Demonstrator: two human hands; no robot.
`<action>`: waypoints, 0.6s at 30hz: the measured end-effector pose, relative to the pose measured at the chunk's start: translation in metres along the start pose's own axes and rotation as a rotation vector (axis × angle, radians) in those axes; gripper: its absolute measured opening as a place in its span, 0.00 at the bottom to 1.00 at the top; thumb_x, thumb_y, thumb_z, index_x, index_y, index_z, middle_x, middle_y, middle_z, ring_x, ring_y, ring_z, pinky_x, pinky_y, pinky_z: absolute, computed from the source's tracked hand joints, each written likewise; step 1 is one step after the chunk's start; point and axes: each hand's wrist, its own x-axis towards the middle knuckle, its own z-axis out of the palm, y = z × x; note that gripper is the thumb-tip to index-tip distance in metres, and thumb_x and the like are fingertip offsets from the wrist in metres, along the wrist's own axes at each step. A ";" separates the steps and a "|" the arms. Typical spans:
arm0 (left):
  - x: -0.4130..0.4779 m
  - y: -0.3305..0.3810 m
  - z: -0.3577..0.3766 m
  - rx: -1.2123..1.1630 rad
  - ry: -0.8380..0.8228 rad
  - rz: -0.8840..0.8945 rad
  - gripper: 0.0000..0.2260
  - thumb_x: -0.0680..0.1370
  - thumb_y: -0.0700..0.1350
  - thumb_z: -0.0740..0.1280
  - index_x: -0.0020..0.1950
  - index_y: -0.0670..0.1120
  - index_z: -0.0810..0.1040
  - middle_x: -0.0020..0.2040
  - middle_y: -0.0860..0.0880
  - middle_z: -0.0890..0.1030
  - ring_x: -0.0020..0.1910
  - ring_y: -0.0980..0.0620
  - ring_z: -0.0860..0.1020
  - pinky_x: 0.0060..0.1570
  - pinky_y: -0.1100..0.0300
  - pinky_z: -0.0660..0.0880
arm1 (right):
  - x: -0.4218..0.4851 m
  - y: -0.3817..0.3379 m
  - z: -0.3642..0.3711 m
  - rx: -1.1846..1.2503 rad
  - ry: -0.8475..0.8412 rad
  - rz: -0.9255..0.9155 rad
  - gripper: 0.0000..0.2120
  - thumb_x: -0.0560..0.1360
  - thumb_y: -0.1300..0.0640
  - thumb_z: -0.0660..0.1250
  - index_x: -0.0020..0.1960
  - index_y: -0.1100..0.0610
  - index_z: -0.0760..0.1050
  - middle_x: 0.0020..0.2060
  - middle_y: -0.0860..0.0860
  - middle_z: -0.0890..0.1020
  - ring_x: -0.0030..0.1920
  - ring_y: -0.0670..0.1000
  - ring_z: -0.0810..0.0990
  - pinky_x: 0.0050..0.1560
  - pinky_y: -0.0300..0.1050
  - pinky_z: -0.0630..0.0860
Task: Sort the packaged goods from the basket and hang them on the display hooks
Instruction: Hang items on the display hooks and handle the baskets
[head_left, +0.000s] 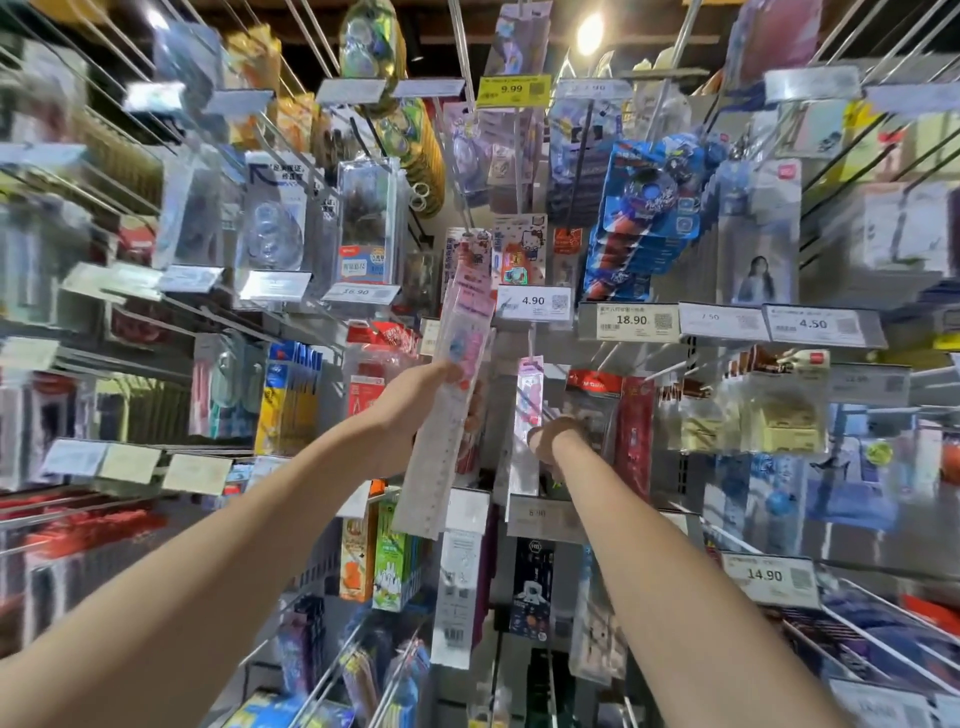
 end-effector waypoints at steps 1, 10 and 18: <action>0.000 -0.003 0.000 0.016 0.027 0.018 0.21 0.72 0.55 0.70 0.60 0.45 0.80 0.49 0.45 0.80 0.51 0.44 0.78 0.60 0.41 0.75 | -0.002 0.004 0.000 0.010 0.026 0.000 0.19 0.84 0.58 0.58 0.74 0.62 0.69 0.73 0.58 0.73 0.70 0.57 0.75 0.52 0.38 0.77; -0.012 -0.016 0.011 0.034 -0.027 0.163 0.16 0.75 0.53 0.72 0.59 0.47 0.82 0.45 0.53 0.86 0.46 0.54 0.84 0.47 0.56 0.78 | -0.073 -0.012 -0.002 0.614 0.011 -0.359 0.14 0.80 0.45 0.66 0.46 0.55 0.82 0.42 0.51 0.86 0.46 0.54 0.83 0.48 0.50 0.77; -0.016 -0.036 0.021 -0.003 -0.062 0.166 0.16 0.76 0.51 0.73 0.60 0.45 0.83 0.53 0.49 0.87 0.53 0.52 0.84 0.48 0.61 0.79 | -0.097 -0.021 -0.021 0.613 -0.150 -0.437 0.03 0.78 0.58 0.73 0.46 0.56 0.82 0.36 0.49 0.87 0.37 0.45 0.83 0.39 0.39 0.77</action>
